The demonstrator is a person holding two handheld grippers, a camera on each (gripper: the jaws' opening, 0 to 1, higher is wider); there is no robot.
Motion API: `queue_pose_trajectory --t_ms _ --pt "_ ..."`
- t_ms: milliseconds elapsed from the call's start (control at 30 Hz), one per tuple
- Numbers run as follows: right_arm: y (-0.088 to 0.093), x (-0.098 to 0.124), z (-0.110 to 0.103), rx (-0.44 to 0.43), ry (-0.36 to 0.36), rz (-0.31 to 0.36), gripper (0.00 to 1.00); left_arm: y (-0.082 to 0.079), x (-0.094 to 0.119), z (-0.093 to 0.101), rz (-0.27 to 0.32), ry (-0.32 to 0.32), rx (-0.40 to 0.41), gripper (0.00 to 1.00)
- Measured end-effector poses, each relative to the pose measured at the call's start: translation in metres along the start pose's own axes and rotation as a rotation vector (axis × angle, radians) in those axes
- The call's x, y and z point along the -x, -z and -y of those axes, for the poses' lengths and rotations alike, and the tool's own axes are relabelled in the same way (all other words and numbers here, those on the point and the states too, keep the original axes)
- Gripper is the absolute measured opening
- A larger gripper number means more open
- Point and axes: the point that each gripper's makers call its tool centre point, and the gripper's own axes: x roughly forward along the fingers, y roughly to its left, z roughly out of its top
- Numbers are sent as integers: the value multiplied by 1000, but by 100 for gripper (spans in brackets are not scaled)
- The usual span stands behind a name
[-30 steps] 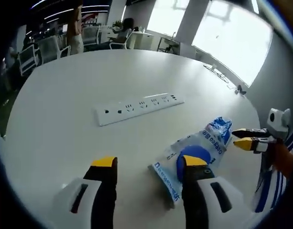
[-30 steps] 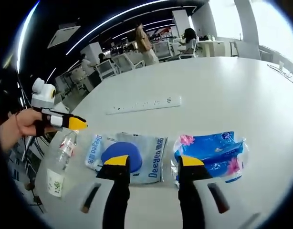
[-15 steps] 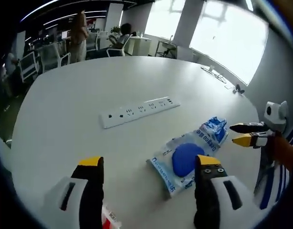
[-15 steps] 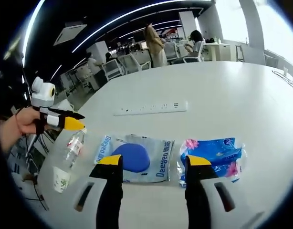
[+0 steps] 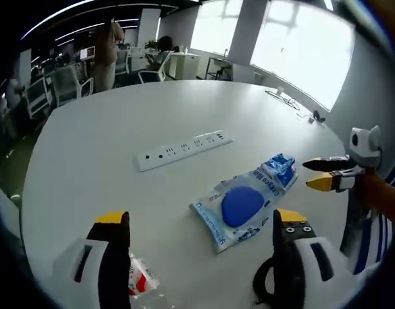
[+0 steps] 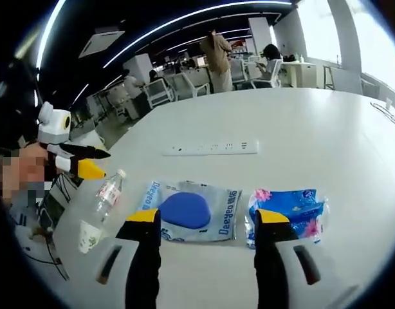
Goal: Arrange the tabletop items into an orderly group along one side of the table until the central work area is clear of visible clutter.
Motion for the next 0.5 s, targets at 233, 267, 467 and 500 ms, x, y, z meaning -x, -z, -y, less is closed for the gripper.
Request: queue_pose_trajectory --t_ms 233,267,467,500 --pt "3 8 -11 14 -17 -6 60 8 15 9 0 1 -27 96" --pt "4 9 -13 16 -20 -8 60 9 17 10 -1 0 -28 97" --pt "10 15 -22 22 -30 -17 61 21 27 17 -7 1 -38 96" --pt "12 15 -23 24 -32 -20 61 22 28 18 -6 1 -35 96"
